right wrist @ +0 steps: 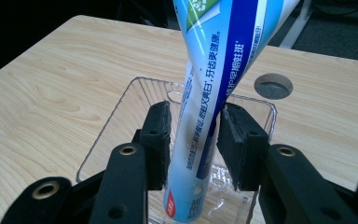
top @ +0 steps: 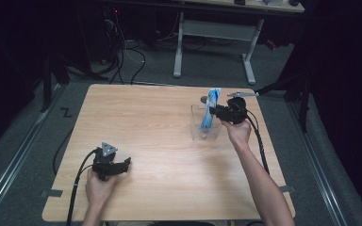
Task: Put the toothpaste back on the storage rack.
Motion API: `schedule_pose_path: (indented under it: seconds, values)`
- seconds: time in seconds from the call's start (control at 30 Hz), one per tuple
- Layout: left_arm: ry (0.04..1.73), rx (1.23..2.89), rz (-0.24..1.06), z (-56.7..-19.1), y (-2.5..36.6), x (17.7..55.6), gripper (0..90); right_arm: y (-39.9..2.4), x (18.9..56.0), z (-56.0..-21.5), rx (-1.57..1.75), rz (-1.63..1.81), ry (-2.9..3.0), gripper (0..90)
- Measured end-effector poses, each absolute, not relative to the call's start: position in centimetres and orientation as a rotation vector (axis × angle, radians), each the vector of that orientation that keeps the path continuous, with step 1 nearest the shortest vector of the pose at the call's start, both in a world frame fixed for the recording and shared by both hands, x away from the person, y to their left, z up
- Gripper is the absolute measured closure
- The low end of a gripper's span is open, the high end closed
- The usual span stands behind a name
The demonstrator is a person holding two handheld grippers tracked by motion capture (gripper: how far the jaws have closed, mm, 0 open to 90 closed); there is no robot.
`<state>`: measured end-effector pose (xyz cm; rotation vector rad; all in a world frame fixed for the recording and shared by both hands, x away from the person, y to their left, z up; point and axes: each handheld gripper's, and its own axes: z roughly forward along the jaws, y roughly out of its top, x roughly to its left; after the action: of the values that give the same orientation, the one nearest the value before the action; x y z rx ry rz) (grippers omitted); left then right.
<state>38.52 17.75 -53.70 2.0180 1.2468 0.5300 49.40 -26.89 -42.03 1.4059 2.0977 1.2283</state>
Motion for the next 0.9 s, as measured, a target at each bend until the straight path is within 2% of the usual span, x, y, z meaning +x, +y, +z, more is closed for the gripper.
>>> schedule_pose_path:
  seconds: [0.3,0.9]
  values:
    - [1.247,2.018,0.530,-53.7,17.8,38.5,23.4,-27.6,48.4,-41.7,1.396,1.248,2.058,56.3]
    - [1.247,2.018,0.530,-53.7,17.8,38.5,23.4,-28.6,46.8,-40.4,1.340,1.263,2.040,56.1]
